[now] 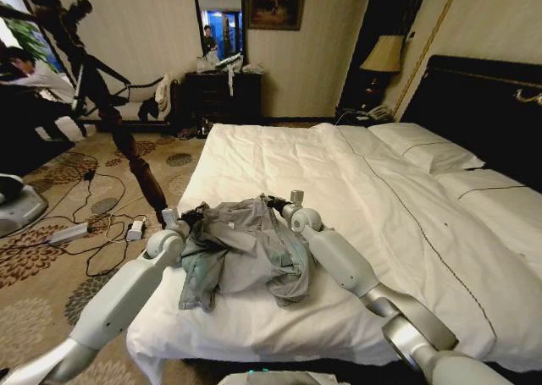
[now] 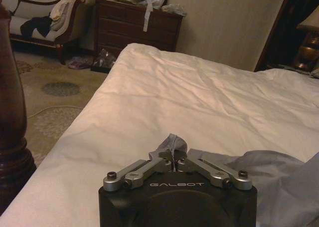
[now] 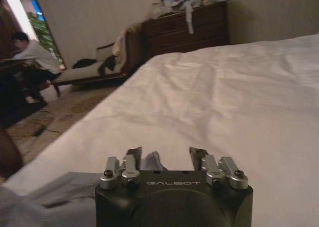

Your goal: Pick up the clothes from the bed and hang them on the clothes hanger.

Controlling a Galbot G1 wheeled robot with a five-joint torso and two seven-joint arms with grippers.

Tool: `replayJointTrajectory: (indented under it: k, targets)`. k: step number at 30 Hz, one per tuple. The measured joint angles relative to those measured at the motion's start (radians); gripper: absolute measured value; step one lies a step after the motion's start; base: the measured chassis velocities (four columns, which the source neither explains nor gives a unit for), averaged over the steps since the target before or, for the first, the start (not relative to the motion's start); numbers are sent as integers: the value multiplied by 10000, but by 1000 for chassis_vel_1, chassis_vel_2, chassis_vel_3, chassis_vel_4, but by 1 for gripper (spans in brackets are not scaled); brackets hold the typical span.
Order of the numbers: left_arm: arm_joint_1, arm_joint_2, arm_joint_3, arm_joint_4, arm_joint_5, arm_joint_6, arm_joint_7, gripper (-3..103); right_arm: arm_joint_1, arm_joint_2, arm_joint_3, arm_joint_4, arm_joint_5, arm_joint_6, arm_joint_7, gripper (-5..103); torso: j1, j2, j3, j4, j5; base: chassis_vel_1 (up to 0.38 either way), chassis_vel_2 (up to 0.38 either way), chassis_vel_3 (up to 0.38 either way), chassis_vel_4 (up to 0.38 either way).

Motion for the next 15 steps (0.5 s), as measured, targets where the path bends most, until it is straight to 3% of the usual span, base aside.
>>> replayJointTrajectory:
  k: [4, 6, 8, 9, 11, 13, 15]
  targets:
    - [119, -1, -41, -28, 4, -13, 6, 0, -214, -231, 251, 166, 285, -195, 145, 66, 2, 0, 0, -8, 1, 0, 0, 0, 0]
    - [233, 23, -84, -104, 9, -20, 10, 0, -539, -343, 655, 337, 884, -493, 359, 77, 0, 0, 0, -8, 0, 0, 0, 0, 0]
    - [262, 34, -100, -117, 11, -23, 12, 0, -627, -350, 802, 360, 1121, -524, 378, 77, 0, 0, 0, -7, 1, 0, 0, 0, 0]
    - [337, 54, -156, -138, 12, -28, 15, 0, -779, -371, 1060, 375, 1548, -504, 371, 82, -1, 0, 0, -6, 1, 0, 0, 0, 0]
    - [543, 113, -281, -186, 18, -52, 40, 0, -1119, -572, 1517, 409, 2432, -399, 50, 93, 0, 0, 0, -3, 2, 0, 0, 0, 0]
    - [618, 136, -310, -198, 21, -61, 46, 0, -1228, -709, 1588, 411, 2526, -372, -159, 93, 1, 0, 0, -3, 2, 0, 0, 0, 0]
    - [768, 166, -334, -221, 65, -82, 52, 0, -1434, -947, 1692, 411, 2579, -315, -618, 99, 0, 0, 0, -11, -1, 0, 0, 0, 0]
